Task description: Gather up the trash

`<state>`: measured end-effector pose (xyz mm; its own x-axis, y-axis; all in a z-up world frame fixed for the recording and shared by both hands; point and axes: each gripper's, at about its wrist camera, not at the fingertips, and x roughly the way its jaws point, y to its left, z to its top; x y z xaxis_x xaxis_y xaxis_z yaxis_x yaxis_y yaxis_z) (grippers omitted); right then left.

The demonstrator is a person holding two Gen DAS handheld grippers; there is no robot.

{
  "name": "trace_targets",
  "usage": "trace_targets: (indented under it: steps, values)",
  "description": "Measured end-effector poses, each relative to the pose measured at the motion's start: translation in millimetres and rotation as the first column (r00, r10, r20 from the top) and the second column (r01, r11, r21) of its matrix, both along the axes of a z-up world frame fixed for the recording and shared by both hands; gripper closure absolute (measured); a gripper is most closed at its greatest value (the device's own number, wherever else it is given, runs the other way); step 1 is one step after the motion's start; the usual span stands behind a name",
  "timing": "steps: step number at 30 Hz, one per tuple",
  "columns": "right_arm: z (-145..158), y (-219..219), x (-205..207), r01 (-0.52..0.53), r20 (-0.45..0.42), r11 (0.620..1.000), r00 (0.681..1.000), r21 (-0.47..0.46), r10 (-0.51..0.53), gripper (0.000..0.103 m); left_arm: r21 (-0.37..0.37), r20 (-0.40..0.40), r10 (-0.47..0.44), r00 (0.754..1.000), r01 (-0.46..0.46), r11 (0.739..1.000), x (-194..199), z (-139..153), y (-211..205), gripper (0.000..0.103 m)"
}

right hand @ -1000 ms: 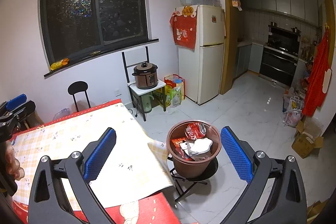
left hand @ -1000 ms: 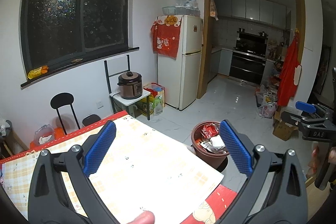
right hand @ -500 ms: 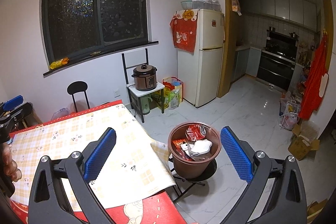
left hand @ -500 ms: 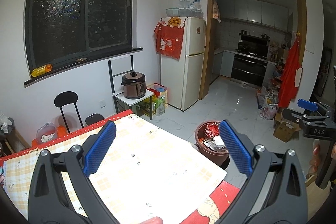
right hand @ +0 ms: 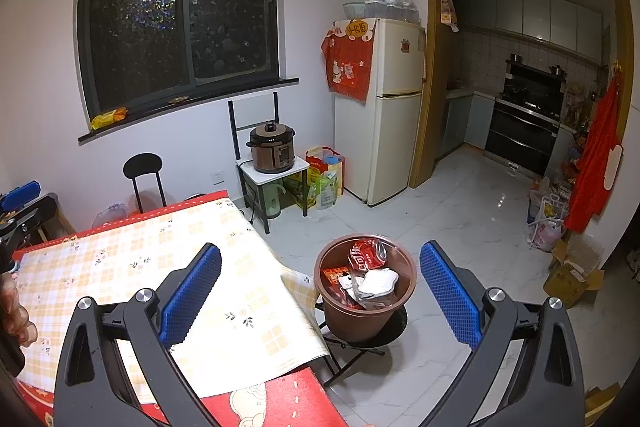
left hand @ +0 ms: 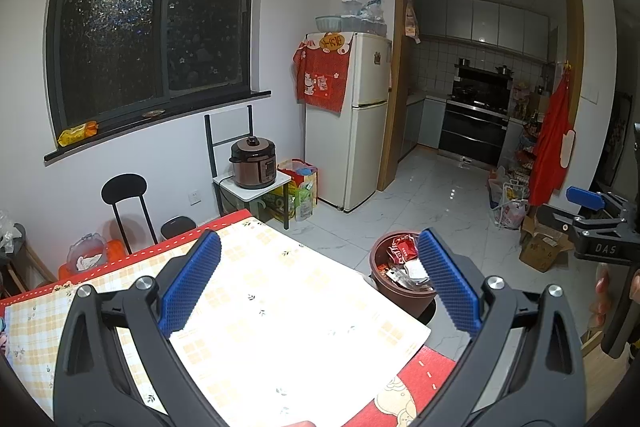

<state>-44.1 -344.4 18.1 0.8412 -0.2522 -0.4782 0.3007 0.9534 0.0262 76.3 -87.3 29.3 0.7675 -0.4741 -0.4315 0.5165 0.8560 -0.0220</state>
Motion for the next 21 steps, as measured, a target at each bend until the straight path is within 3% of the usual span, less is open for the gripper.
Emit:
trace_targets:
  steps: [21]
  values:
    - [1.1, 0.8, -2.6, 0.018, -0.012, 1.000, 1.000, -0.024, -0.018, 0.005, 0.008, 0.007, -0.007, 1.000, 0.007, 1.000, -0.7, -2.3, -10.1, 0.006]
